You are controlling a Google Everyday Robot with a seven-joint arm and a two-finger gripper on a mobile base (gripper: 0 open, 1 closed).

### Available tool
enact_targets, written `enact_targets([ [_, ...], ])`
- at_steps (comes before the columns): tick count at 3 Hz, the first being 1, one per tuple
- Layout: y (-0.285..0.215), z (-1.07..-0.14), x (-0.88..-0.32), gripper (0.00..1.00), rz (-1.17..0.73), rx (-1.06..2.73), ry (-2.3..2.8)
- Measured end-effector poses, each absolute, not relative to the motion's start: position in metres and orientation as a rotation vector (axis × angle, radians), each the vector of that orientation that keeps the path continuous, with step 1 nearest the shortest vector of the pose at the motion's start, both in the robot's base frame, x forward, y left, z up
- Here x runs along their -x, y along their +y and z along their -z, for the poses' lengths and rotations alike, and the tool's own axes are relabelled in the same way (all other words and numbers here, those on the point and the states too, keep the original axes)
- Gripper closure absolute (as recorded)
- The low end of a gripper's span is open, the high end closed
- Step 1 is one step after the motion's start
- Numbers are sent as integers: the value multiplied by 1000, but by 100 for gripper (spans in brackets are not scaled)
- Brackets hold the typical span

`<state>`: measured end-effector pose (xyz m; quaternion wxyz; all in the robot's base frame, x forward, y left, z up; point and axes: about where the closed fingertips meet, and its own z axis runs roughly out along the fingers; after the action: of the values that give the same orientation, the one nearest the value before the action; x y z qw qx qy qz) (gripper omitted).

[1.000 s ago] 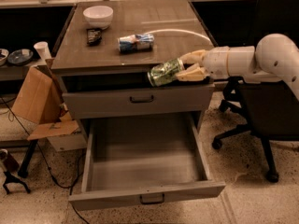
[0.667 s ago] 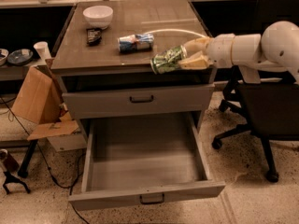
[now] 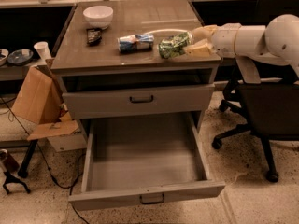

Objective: Pick green can from middle drawer and place on counter

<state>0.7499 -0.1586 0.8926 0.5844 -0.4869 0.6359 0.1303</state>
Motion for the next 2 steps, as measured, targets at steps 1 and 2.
enact_targets([
  [1, -171, -886, -775, 83, -275, 1040, 1517],
  [2, -180, -881, -793, 61, -236, 972, 1548],
])
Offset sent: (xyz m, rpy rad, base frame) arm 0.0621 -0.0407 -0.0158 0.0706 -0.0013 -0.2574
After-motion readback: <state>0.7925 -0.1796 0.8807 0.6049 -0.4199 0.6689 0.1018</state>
